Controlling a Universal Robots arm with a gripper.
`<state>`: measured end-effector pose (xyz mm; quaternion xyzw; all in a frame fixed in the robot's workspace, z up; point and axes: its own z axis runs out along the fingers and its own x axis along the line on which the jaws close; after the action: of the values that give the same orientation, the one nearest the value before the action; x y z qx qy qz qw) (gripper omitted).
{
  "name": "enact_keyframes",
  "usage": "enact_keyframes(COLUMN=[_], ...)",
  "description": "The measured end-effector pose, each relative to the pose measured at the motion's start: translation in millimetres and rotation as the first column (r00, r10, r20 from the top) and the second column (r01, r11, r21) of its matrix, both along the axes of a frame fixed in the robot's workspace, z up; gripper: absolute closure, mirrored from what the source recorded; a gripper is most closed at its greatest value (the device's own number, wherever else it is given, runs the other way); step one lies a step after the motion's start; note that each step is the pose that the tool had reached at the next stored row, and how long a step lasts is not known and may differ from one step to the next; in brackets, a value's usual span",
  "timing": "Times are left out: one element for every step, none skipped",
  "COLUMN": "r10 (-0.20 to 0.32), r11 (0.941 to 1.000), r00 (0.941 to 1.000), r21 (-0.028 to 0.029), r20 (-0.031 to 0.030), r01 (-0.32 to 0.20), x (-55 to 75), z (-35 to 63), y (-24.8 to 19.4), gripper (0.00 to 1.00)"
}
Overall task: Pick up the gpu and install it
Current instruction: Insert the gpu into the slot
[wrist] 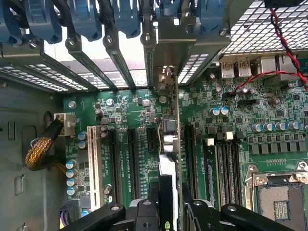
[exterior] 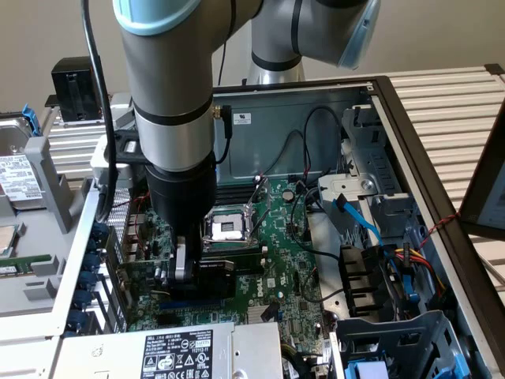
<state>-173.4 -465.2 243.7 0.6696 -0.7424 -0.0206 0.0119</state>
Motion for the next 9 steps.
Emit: enact_keyframes(r10=[0.000, 0.000, 0.000, 0.000, 0.000, 0.000, 0.000, 0.000, 0.000], r11=[1.0000, 1.0000, 1.0000, 1.0000, 1.0000, 1.0000, 1.0000, 1.0000, 1.0000], r00=[1.0000, 1.0000, 1.0000, 1.0000, 1.0000, 1.0000, 1.0000, 1.0000, 1.0000], r21=[0.0000, 0.0000, 0.0001, 0.0001, -0.0001, 0.0001, 0.0002, 0.0007, 0.0013], r20=[0.0000, 0.0001, 0.0001, 0.0001, 0.0000, 0.0002, 0.0001, 0.0001, 0.0002], r01=[0.000, 0.000, 0.000, 0.000, 0.000, 0.000, 0.000, 0.000, 0.000], x=[0.0, 0.0, 0.0, 0.0, 0.0, 0.0, 0.0, 0.1, 0.5], z=[0.0, 0.0, 0.0, 0.4, 1.3, 2.5, 3.4, 3.5, 3.5], y=[0.0, 0.0, 0.0, 0.1, 0.0, 0.0, 0.0, -0.3, -0.9], gripper=[0.73, 0.73, 0.73, 0.73, 0.73, 0.73, 0.73, 0.73, 0.73])
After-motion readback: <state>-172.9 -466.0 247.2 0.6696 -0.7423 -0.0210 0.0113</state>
